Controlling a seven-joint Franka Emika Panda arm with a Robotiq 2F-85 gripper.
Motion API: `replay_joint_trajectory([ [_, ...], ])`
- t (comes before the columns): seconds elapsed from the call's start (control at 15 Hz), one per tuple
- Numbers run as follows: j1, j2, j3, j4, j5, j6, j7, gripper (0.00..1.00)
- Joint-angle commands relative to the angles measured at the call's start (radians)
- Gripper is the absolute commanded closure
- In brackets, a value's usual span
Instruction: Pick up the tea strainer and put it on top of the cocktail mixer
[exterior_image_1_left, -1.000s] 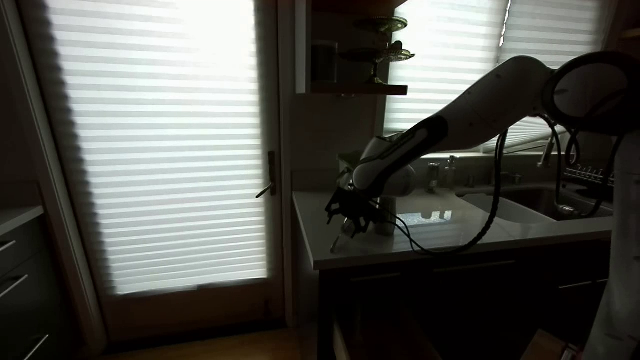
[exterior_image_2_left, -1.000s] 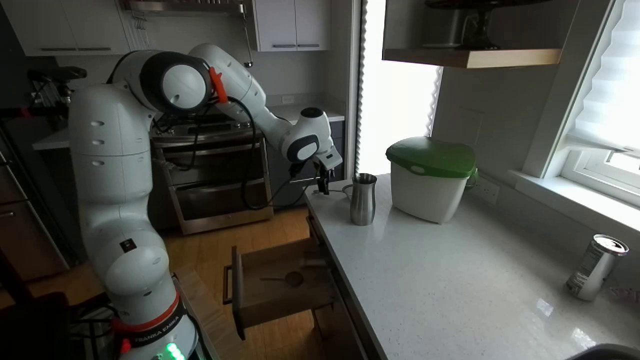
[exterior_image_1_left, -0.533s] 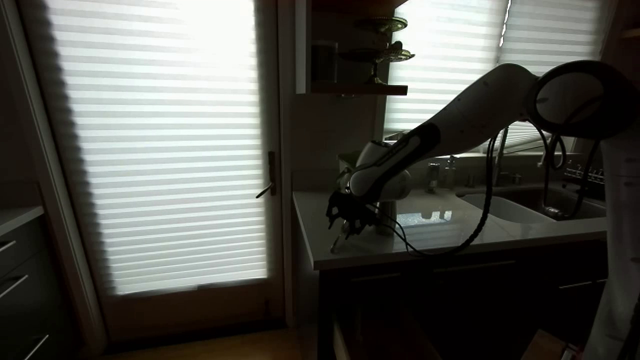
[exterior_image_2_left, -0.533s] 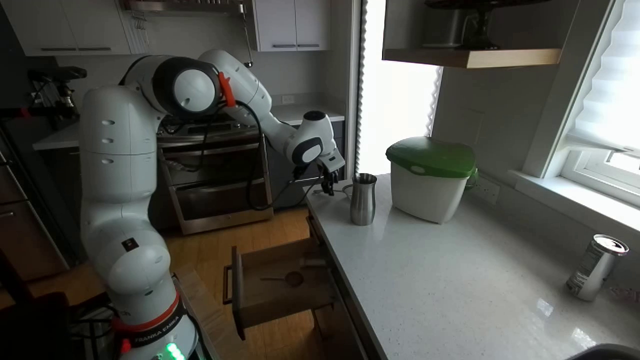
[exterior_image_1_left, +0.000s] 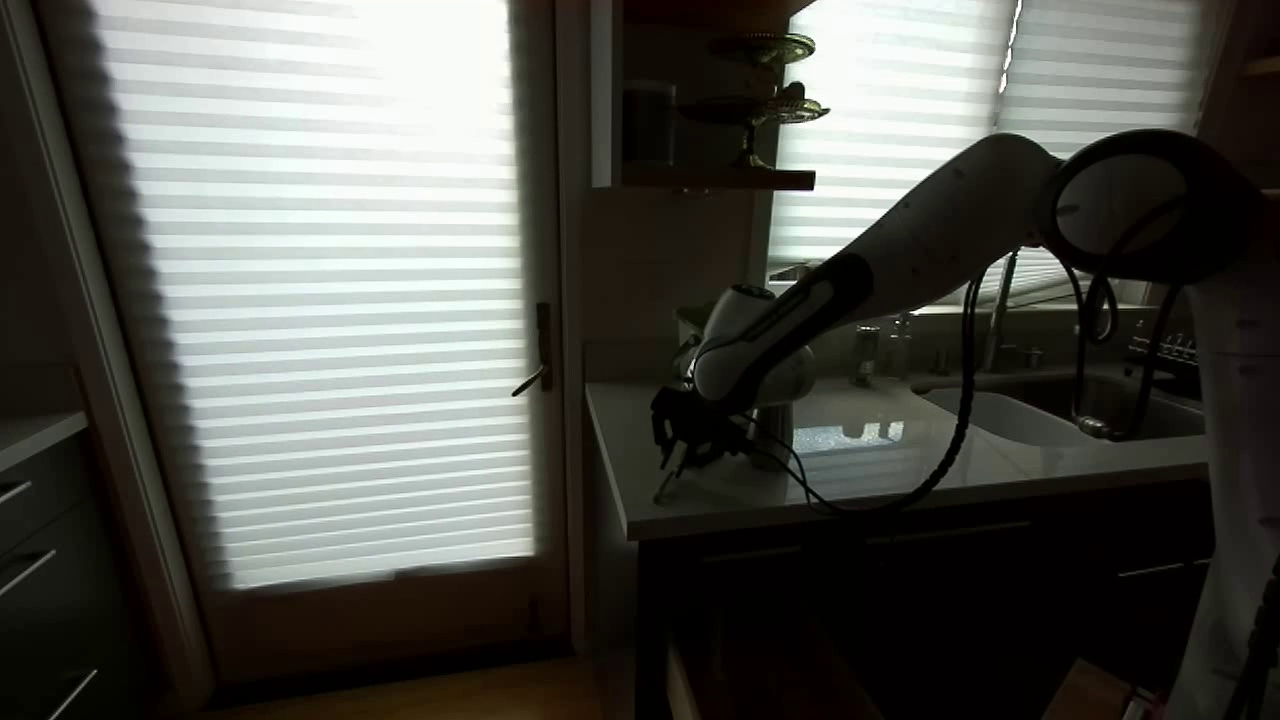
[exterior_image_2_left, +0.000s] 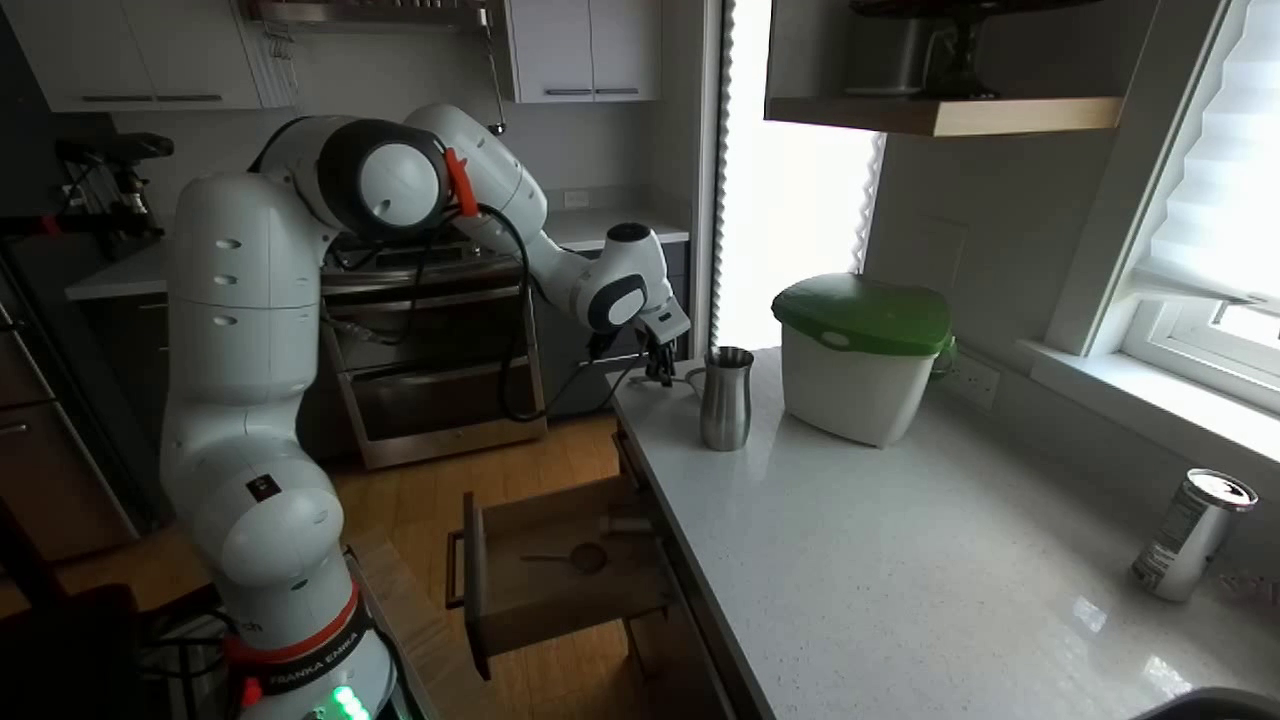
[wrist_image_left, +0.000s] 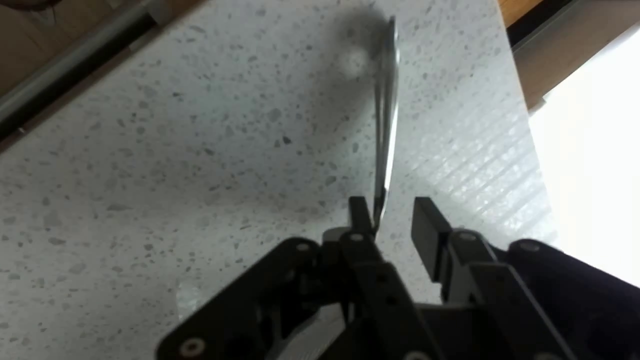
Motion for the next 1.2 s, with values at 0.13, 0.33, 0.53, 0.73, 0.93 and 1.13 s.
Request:
replay_joint_trajectory([
  [0.13,0.025,0.023,-0.025,0.014,-0.034,-0.016,0.032,0.64],
  [0.33,0.030,0.011,-0.031,0.006,-0.038,-0.012,0.036,0.98],
  [0.53,0.028,-0.034,-0.027,-0.017,-0.025,-0.016,0.037,1.00],
  [0.73,0.023,-0.098,-0.022,-0.059,-0.020,-0.001,0.039,0.99],
  [0.93,-0.005,-0.204,0.031,-0.118,0.076,0.028,-0.032,0.99],
  [1.13,-0.008,-0.330,0.089,-0.195,0.312,0.081,-0.208,0.99],
])
